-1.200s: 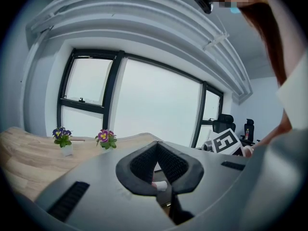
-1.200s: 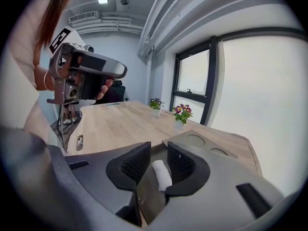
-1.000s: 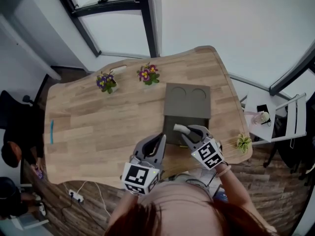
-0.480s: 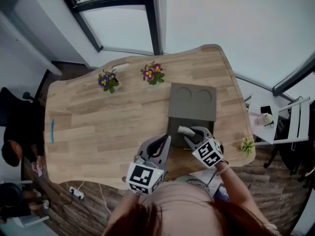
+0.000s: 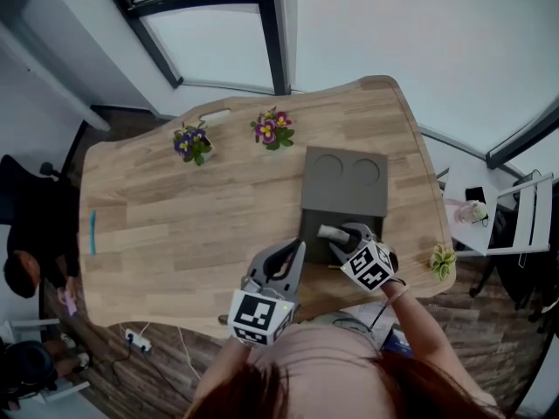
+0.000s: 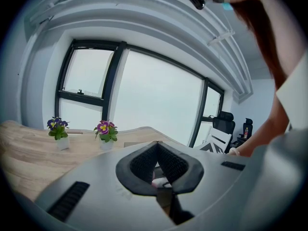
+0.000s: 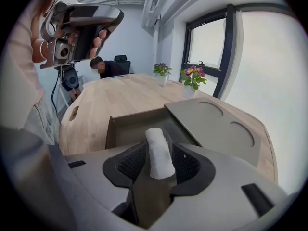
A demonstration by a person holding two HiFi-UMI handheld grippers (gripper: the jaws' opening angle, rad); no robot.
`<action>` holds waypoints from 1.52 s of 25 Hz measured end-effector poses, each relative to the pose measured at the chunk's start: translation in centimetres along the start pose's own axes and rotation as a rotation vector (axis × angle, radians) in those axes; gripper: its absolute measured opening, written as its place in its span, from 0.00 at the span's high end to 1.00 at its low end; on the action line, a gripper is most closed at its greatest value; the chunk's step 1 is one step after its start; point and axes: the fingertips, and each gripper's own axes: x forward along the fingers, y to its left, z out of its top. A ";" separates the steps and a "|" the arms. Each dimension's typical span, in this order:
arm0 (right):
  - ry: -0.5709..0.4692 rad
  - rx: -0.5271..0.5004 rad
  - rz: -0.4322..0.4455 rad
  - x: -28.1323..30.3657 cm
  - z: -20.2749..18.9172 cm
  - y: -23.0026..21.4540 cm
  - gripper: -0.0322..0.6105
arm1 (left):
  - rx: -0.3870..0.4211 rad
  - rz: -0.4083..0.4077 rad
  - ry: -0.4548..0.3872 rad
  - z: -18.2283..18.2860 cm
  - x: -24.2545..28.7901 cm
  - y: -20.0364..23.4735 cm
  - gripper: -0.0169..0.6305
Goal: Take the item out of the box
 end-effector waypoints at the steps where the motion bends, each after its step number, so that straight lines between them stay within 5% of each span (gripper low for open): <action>1: 0.006 -0.001 0.003 0.1 -0.1 0.0 0.74 | -0.001 0.000 0.001 0.0 0.0 0.0 0.97; 20: 0.109 0.031 0.018 1.7 -2.0 -0.4 0.73 | -0.011 -0.007 0.017 -0.2 -0.1 0.8 0.97; 38: 0.008 0.015 -0.011 -0.3 -0.2 0.4 0.74 | -0.009 0.002 -0.023 0.5 -1.0 0.3 0.97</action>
